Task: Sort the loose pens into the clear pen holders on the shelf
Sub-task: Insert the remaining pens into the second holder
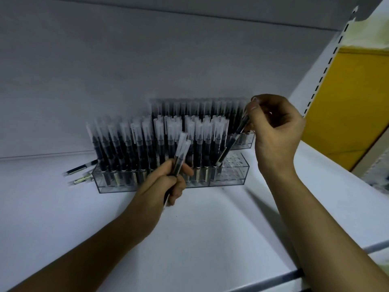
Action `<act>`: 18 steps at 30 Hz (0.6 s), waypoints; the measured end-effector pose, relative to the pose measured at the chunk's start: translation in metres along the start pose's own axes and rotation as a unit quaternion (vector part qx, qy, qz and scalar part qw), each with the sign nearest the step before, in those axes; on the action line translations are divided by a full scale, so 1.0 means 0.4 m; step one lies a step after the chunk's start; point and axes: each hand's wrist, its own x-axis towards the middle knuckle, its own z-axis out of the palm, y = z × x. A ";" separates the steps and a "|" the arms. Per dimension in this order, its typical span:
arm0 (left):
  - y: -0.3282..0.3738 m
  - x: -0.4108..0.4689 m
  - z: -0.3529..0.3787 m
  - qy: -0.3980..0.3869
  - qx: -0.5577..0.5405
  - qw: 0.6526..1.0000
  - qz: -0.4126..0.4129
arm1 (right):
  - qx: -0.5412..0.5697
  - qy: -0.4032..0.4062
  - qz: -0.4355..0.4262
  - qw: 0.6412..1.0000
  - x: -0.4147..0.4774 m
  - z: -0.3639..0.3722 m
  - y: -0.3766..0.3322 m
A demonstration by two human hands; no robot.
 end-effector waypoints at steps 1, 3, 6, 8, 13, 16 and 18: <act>0.001 -0.005 0.002 0.001 0.006 1.000 0.007 | -0.011 0.002 -0.009 1.000 0.000 -0.001 0.002; 0.003 -0.015 0.006 0.000 0.016 1.000 0.022 | -0.029 0.004 -0.025 0.999 0.001 -0.003 0.003; 0.011 -0.025 0.013 -0.012 0.035 0.999 0.038 | -0.052 -0.001 -0.045 0.998 -0.003 -0.002 0.003; 0.014 -0.027 0.012 -0.017 0.045 0.998 0.042 | -0.061 -0.029 -0.046 0.997 -0.009 0.002 0.003; 0.010 -0.027 0.007 -0.033 0.063 0.996 0.051 | -0.095 -0.119 -0.034 0.988 -0.023 0.011 0.007; 0.011 -0.027 0.004 -0.037 0.062 0.996 0.046 | -0.104 -0.140 -0.038 0.984 -0.023 0.009 0.008; 0.013 -0.029 0.005 -0.039 0.056 0.996 0.050 | -0.107 -0.148 -0.040 0.982 -0.022 0.005 0.008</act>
